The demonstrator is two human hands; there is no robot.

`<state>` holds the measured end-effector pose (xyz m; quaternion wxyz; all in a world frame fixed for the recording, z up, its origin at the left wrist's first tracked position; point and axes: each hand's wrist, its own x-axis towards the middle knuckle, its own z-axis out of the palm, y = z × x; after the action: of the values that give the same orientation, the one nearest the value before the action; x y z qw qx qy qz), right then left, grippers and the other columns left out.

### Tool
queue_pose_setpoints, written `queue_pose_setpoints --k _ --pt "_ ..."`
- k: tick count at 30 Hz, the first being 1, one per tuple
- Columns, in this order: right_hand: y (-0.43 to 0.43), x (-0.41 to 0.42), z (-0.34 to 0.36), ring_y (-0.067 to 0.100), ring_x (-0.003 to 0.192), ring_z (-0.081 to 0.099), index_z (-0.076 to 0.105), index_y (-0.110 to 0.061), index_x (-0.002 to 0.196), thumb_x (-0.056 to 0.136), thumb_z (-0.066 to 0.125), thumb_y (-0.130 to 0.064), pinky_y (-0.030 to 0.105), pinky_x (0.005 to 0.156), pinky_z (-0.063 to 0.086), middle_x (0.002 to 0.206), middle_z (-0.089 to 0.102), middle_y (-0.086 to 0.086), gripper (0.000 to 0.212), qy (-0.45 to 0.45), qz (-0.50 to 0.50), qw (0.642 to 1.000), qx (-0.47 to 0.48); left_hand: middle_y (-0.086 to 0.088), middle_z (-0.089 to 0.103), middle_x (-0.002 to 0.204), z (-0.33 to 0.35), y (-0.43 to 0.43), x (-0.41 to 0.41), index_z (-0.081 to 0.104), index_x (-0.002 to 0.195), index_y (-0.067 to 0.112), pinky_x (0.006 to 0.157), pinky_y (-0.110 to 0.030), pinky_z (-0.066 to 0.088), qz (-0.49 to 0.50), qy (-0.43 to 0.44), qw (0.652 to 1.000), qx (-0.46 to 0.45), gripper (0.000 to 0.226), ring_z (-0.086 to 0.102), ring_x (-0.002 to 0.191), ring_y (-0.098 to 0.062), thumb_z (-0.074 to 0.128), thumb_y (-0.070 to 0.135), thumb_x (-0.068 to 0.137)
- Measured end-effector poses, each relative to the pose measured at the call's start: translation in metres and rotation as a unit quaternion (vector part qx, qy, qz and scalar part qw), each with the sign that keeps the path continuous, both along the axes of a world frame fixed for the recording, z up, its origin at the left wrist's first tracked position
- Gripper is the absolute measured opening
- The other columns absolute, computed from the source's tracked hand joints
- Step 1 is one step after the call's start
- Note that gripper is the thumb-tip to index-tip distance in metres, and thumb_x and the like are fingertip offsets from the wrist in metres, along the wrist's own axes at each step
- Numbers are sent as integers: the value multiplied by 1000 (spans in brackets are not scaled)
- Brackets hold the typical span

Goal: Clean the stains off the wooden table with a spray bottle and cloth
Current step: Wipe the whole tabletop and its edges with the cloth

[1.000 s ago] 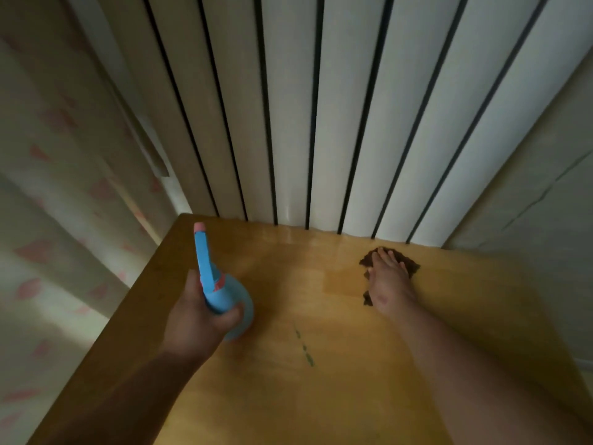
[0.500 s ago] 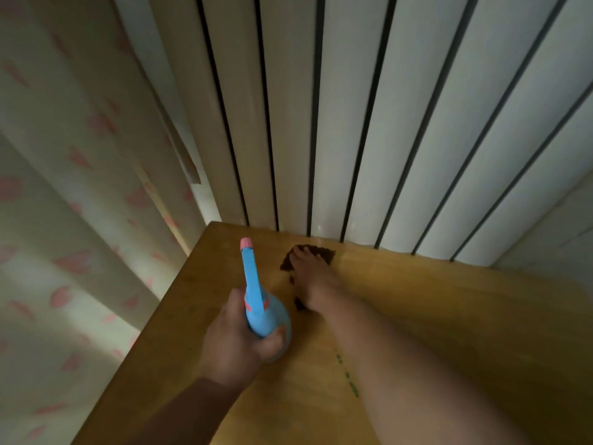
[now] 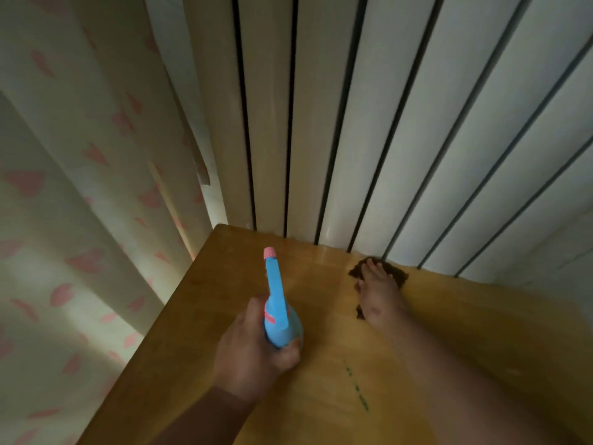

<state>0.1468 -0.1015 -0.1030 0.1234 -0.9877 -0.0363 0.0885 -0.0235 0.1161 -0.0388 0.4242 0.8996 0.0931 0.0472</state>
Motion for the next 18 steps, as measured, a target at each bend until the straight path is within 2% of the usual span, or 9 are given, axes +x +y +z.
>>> queue_pose_setpoints --k 2,4,8,10,12,14,16,18 --pt "25 8 3 19 149 1 10 -9 154 103 40 -20 33 119 -1 162 3 5 60 -2 60 998 4 21 52 90 -4 4 1 39 100 43 61 -10 35 -21 -3 1000 6 54 54 80 0 82 45 67" --pt "54 18 5 20 149 6 15 -8 153 103 39 -22 35 120 4 162 8 5 57 -5 110 994 9 23 51 89 -7 9 2 37 97 50 62 -10 37 -45 -7 999 10 52 54 82 2 78 50 66" --pt "115 36 -3 21 145 19 35 -14 147 99 46 -34 37 116 18 157 25 6 53 -7 208 978 -3 27 49 88 -11 27 8 25 104 69 63 -7 37 -91 -1 996 19 62 51 83 8 71 57 63" --pt "135 40 -7 21 145 19 34 -13 147 100 43 -33 37 117 17 157 25 6 52 -17 209 978 -9 24 52 89 -9 44 14 31 103 63 64 -8 39 -66 9 998 -11 60 52 84 10 77 47 67" --pt "145 41 -4 20 147 13 24 -10 152 103 36 -25 35 119 10 160 17 5 52 -15 215 976 -15 22 55 95 -7 70 21 37 105 55 69 -10 43 -22 11 999 -35 57 55 87 7 80 38 72" --pt "153 41 -2 20 148 11 18 -9 153 105 32 -22 31 119 5 161 13 5 51 -20 219 975 -2 22 57 100 -5 98 30 37 114 51 77 -17 51 27 1 999 -35 63 57 90 3 82 39 71" --pt "163 41 0 19 148 9 16 -10 153 105 29 -23 30 119 3 161 11 3 51 -24 219 975 7 22 59 97 -4 121 41 36 117 49 75 -25 55 78 -21 996 -28 68 57 87 2 83 40 69" --pt "179 45 -1 20 148 11 17 -11 153 105 29 -23 32 120 5 161 13 2 51 -24 224 974 14 22 58 92 -5 135 50 34 113 50 71 -25 52 102 -36 994 -12 68 56 83 3 84 41 68"
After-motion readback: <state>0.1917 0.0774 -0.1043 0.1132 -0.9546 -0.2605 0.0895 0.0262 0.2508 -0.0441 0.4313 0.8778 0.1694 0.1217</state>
